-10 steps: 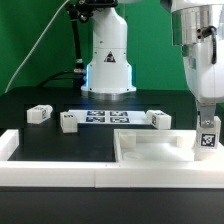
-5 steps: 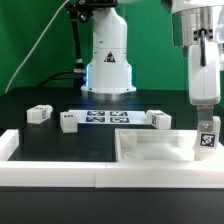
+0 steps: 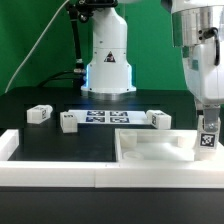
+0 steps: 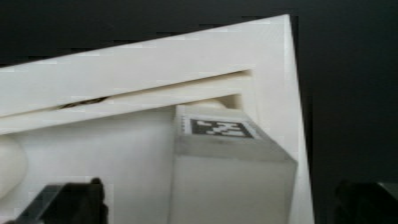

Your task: Assemble one leg

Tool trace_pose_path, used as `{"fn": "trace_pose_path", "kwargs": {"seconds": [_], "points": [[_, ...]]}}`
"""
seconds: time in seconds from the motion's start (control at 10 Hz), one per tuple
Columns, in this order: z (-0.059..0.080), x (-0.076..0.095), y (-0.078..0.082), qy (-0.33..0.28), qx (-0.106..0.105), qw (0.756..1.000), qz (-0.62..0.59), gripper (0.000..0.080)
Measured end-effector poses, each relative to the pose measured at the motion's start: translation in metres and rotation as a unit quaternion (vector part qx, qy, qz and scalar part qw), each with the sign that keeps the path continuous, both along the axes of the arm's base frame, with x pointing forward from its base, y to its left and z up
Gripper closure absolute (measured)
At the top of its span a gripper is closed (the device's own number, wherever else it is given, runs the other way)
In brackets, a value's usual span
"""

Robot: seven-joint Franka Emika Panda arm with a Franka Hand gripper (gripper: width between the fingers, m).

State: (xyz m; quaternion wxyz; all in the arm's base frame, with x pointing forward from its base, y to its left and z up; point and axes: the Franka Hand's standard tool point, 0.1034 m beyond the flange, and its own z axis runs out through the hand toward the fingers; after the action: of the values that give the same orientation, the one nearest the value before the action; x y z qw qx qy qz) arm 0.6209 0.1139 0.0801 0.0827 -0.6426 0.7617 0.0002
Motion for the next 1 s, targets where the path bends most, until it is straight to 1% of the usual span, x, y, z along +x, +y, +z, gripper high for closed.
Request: {"fn": "trace_pose_path", "kwargs": {"seconds": [1.0], "points": [[-0.0016, -0.0006, -0.0001, 0.001, -0.001, 1.0, 0.0, 0.015]]}}
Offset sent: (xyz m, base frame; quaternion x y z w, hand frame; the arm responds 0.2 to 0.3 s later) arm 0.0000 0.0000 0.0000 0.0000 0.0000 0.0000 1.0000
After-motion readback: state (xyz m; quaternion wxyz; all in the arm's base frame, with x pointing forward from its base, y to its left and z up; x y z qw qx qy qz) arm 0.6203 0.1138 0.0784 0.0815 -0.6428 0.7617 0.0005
